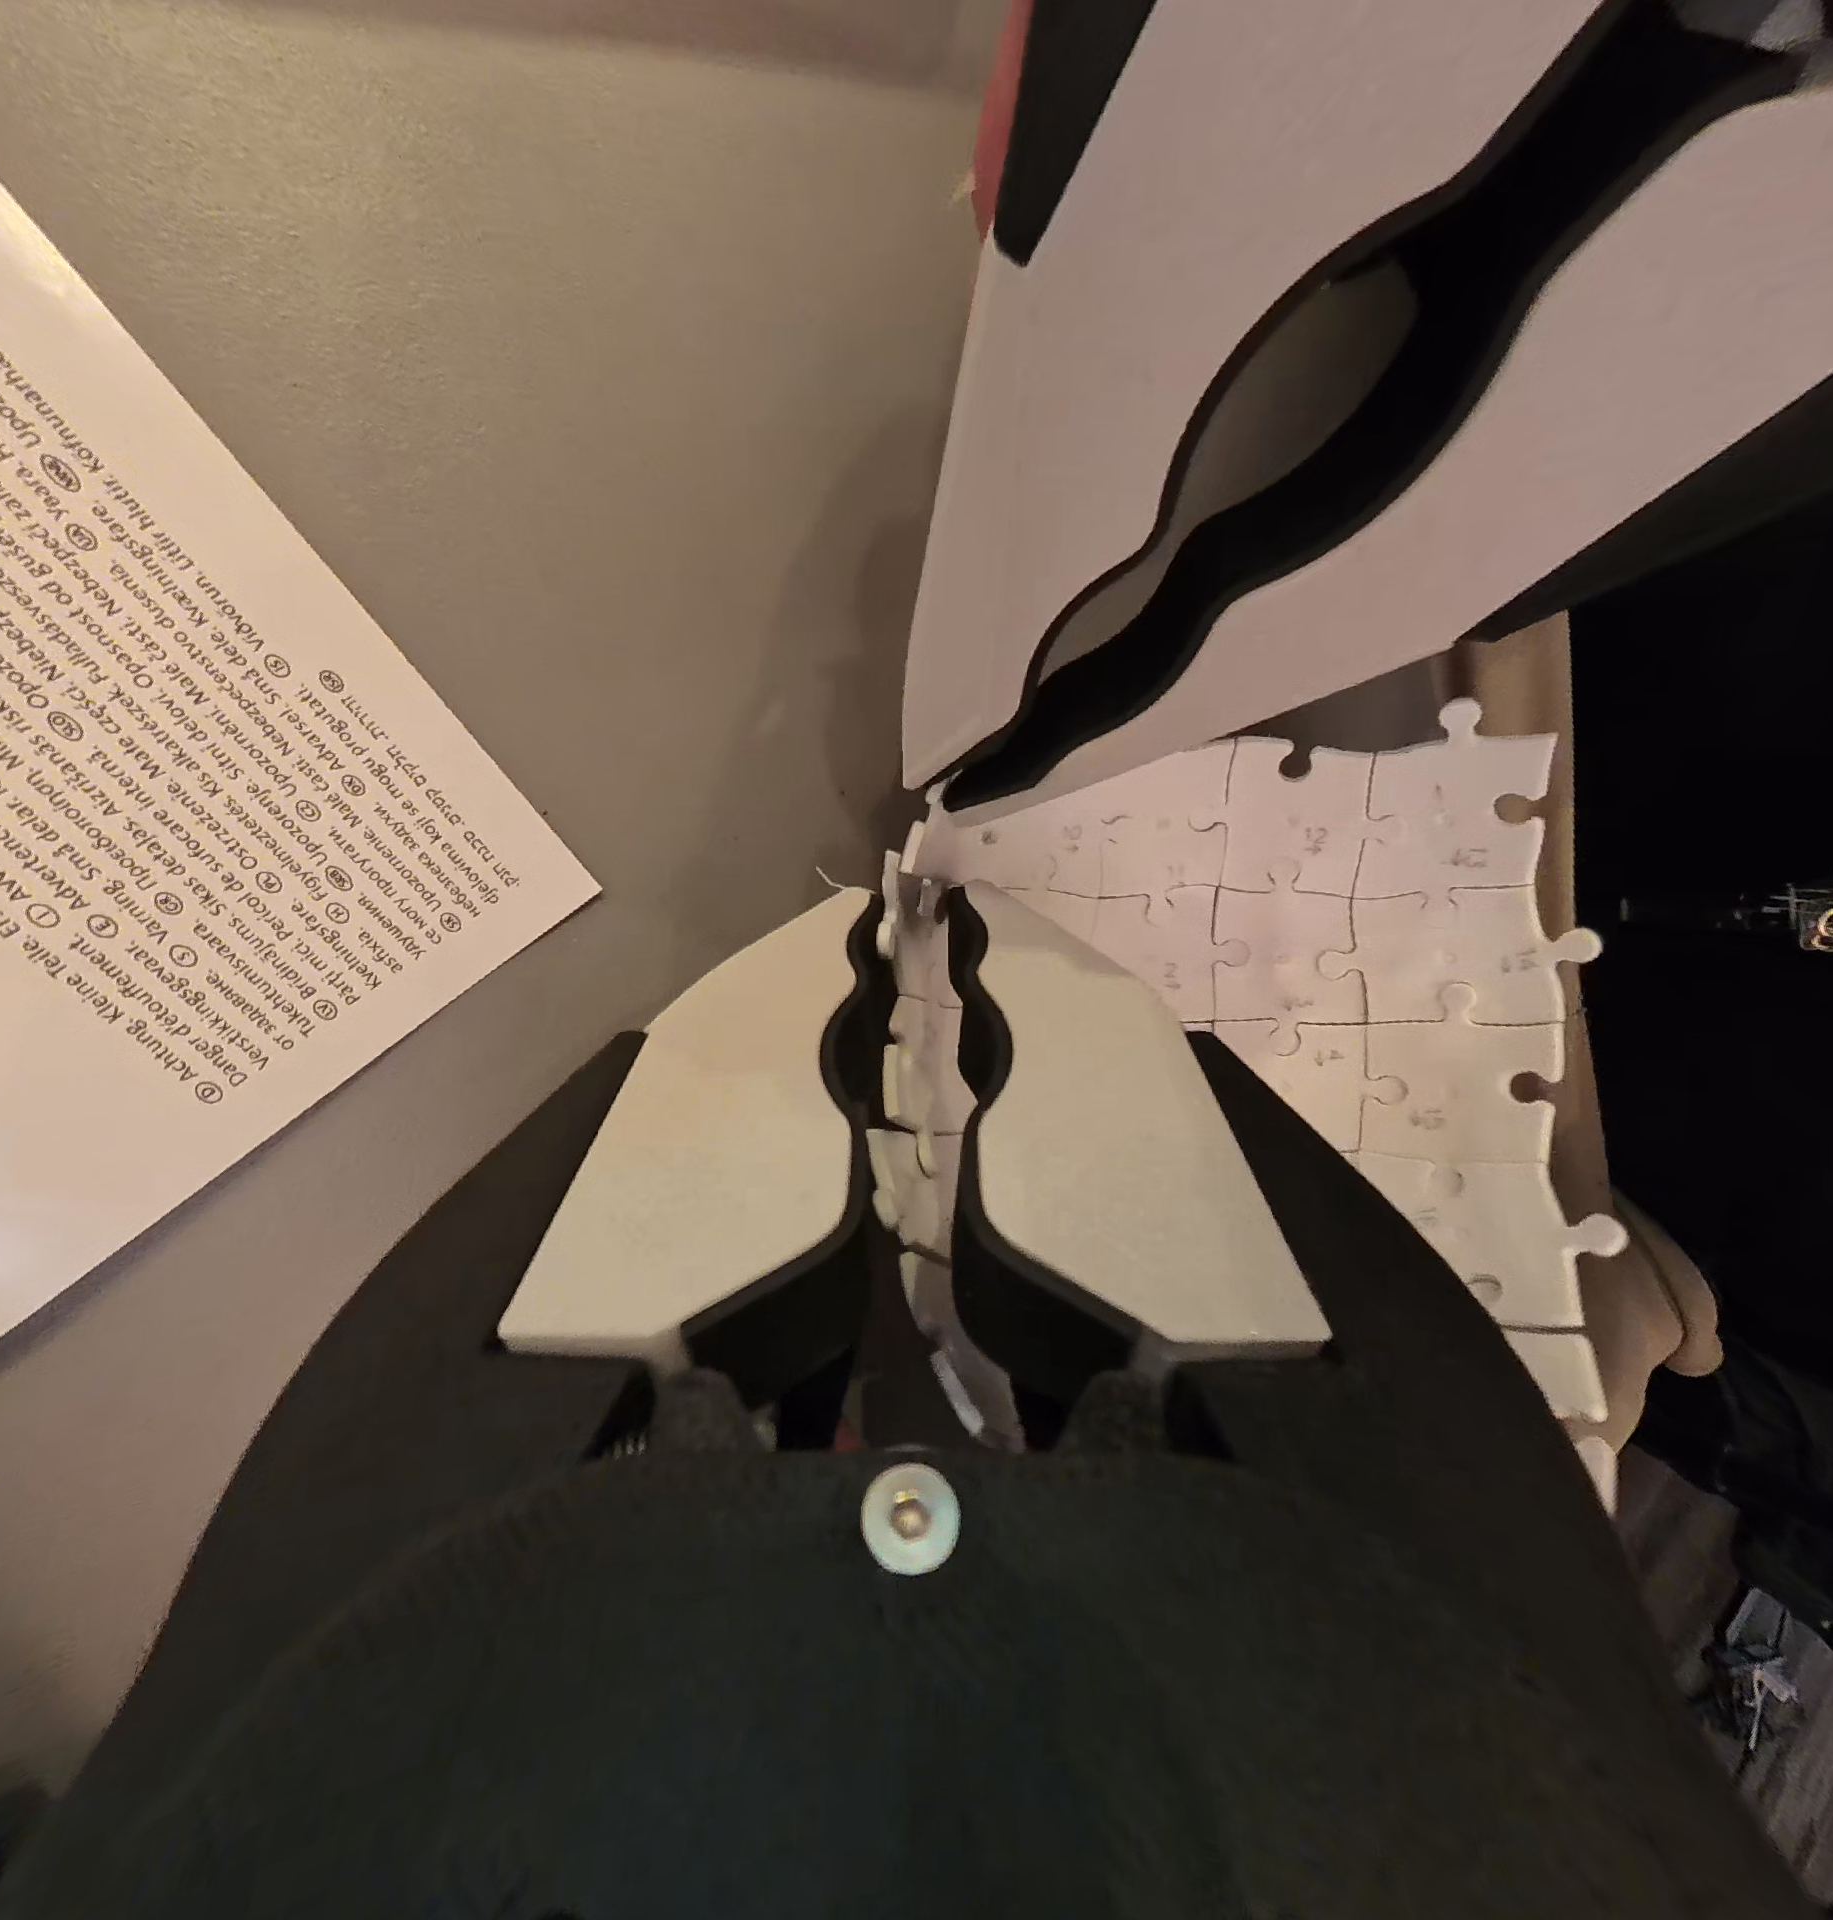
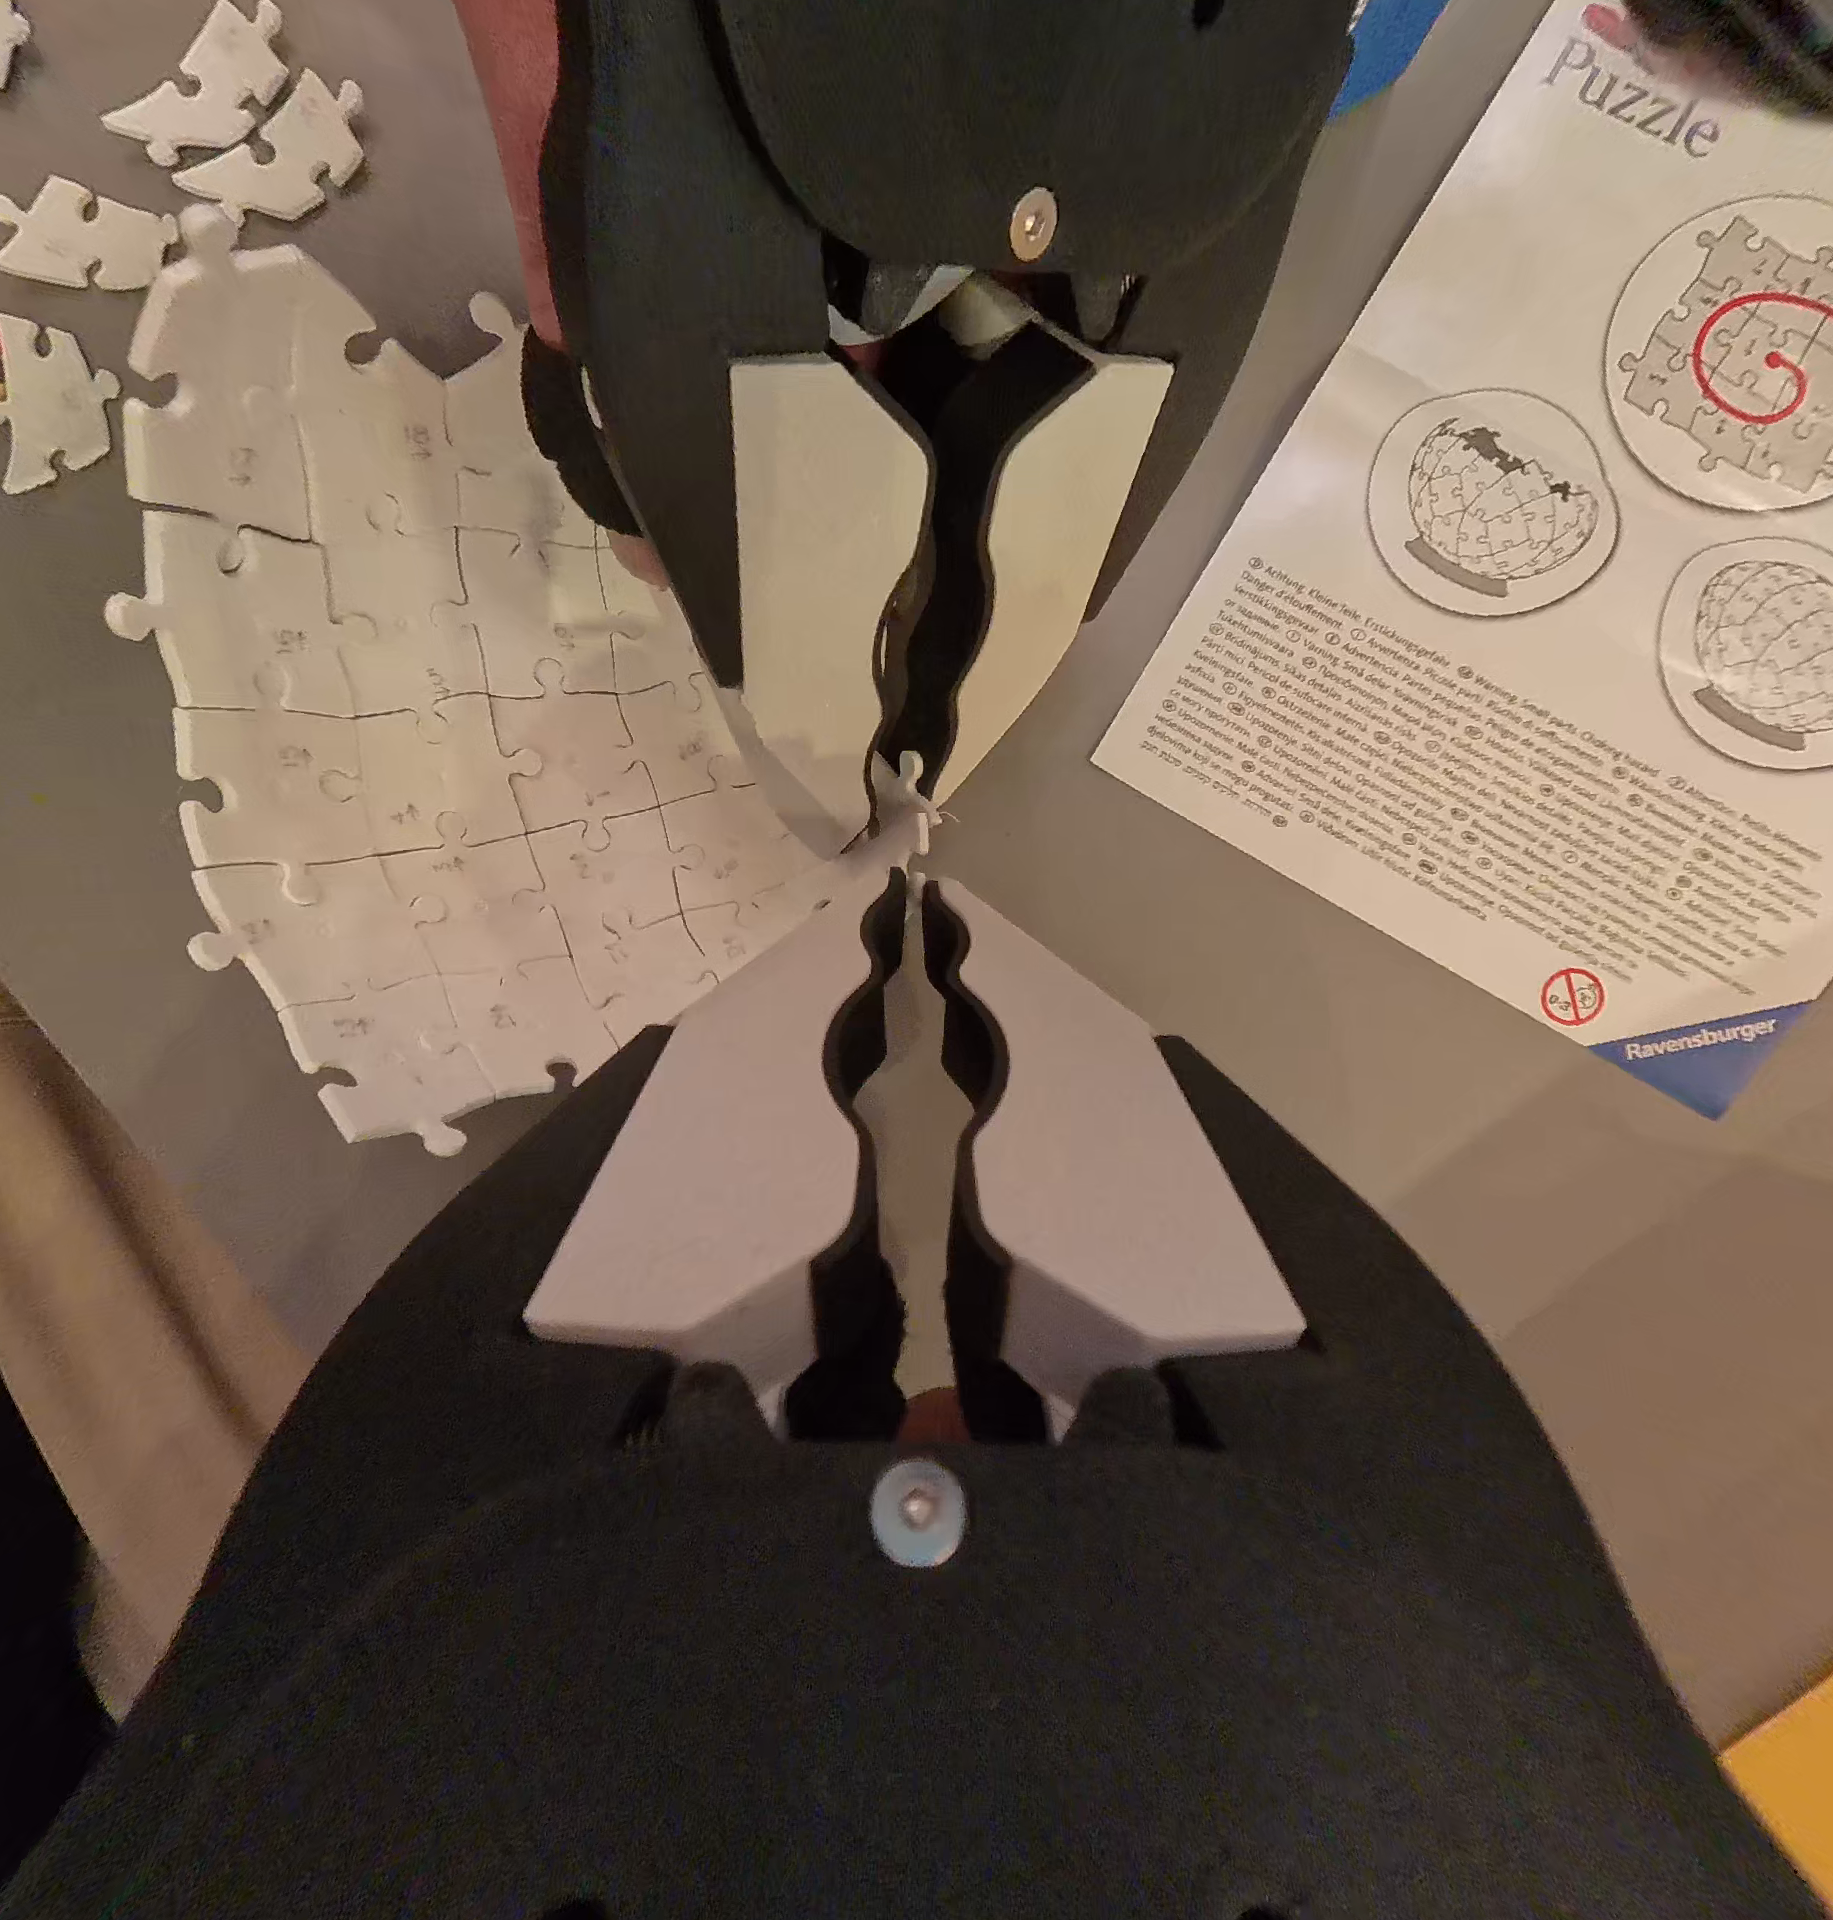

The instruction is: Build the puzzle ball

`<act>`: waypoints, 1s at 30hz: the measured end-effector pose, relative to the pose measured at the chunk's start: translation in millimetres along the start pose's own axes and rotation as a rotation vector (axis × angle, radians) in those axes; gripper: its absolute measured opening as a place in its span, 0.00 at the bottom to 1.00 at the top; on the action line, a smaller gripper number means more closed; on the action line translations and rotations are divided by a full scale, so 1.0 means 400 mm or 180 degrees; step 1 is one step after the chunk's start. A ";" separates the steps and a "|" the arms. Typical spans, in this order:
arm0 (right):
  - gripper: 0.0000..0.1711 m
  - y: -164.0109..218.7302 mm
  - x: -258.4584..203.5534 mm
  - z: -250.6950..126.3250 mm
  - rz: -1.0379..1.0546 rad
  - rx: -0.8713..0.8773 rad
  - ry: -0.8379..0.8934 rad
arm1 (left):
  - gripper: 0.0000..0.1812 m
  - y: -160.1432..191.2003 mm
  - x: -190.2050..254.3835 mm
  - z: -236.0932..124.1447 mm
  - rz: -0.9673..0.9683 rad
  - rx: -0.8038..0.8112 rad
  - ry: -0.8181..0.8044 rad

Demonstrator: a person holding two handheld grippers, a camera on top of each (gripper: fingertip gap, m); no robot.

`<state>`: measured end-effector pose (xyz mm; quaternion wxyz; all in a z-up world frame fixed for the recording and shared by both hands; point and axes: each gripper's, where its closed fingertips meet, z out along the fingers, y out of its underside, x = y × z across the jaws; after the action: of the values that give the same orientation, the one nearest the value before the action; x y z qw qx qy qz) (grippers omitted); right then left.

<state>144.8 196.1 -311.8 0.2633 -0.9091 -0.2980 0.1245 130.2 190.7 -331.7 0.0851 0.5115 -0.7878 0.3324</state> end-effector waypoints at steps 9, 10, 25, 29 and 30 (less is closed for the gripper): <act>0.00 -0.011 0.003 -0.004 0.0015 0.0096 0.0026 | 0.06 0.004 0.004 -0.001 -0.0016 0.0034 0.0030; 0.00 -0.011 0.004 -0.005 0.0029 0.0105 0.0022 | 0.06 0.004 0.003 -0.001 -0.0022 0.0044 0.0035; 0.00 -0.005 0.003 -0.010 -0.0063 0.0059 -0.0026 | 0.06 0.003 0.005 -0.001 -0.0032 0.0122 0.0108; 0.00 -0.004 0.002 -0.015 -0.0119 0.0011 -0.0072 | 0.07 0.005 0.007 -0.001 -0.0027 0.0106 0.0123; 0.00 -0.006 0.001 -0.016 -0.0126 0.0010 -0.0088 | 0.07 0.005 0.007 -0.001 -0.0021 0.0104 0.0128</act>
<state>146.6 195.4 -305.4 0.2630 -0.9008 -0.3192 0.1323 127.1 189.2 -330.9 0.0937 0.5086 -0.7787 0.3552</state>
